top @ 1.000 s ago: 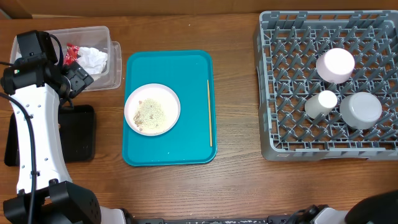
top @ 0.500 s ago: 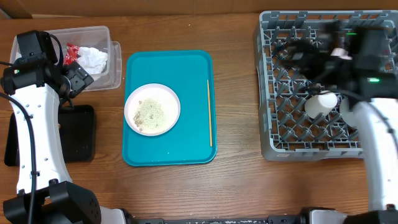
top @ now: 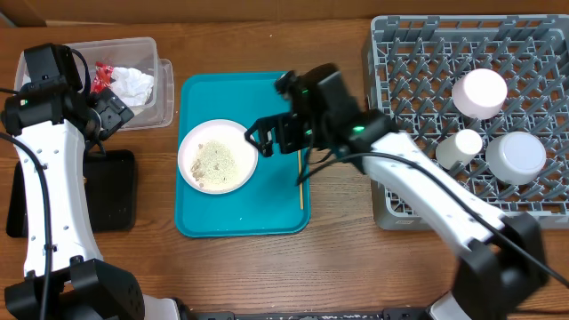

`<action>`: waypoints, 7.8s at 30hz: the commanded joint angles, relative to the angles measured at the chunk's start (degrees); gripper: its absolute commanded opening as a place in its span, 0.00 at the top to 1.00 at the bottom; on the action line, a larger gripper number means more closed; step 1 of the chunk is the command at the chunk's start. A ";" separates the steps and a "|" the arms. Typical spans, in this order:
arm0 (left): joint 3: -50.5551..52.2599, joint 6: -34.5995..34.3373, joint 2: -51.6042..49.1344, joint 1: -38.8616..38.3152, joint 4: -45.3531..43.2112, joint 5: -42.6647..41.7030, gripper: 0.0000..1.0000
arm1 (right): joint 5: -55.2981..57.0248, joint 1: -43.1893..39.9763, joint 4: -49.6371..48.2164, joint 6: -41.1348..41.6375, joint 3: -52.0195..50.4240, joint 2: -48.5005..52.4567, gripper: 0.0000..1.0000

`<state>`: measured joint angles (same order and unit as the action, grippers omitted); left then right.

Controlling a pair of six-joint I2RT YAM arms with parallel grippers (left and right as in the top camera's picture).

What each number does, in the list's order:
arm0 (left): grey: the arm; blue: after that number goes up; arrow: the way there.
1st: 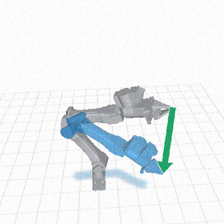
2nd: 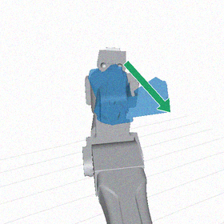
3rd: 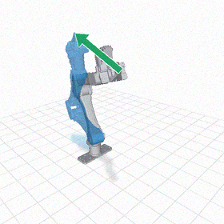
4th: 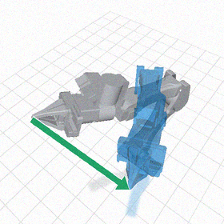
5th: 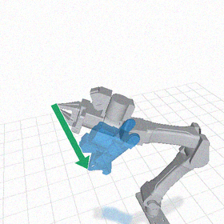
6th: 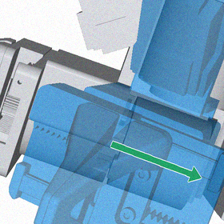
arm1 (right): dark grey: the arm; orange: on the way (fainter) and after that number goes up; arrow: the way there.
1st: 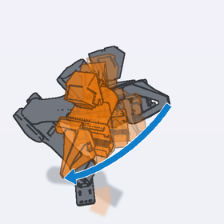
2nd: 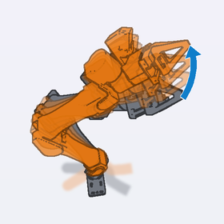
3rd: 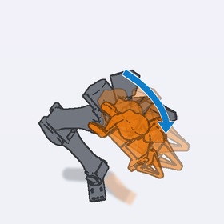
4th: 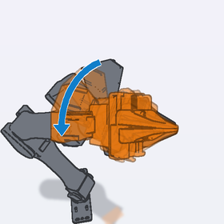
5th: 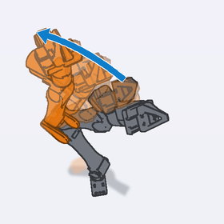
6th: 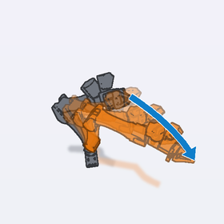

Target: Sort waste into correct bins and load items into the dishwasher

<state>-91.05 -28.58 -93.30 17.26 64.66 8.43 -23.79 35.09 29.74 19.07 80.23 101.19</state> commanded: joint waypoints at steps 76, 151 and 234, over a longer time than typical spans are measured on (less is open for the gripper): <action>0.31 10.73 -0.81 -21.81 6.38 -24.65 0.00 | 34.91 -47.50 30.21 3.48 6.73 -16.20 0.00; -0.26 0.66 -31.10 -41.27 -5.57 0.35 0.62 | 34.91 -47.50 30.21 3.48 6.73 -16.20 0.00; -32.85 2.08 -30.69 3.37 22.56 -15.41 0.96 | 34.91 -47.50 30.21 3.48 6.73 -16.20 0.00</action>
<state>-123.04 -28.05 -123.59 18.39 86.85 -2.85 10.55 -12.34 60.05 22.48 86.43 85.03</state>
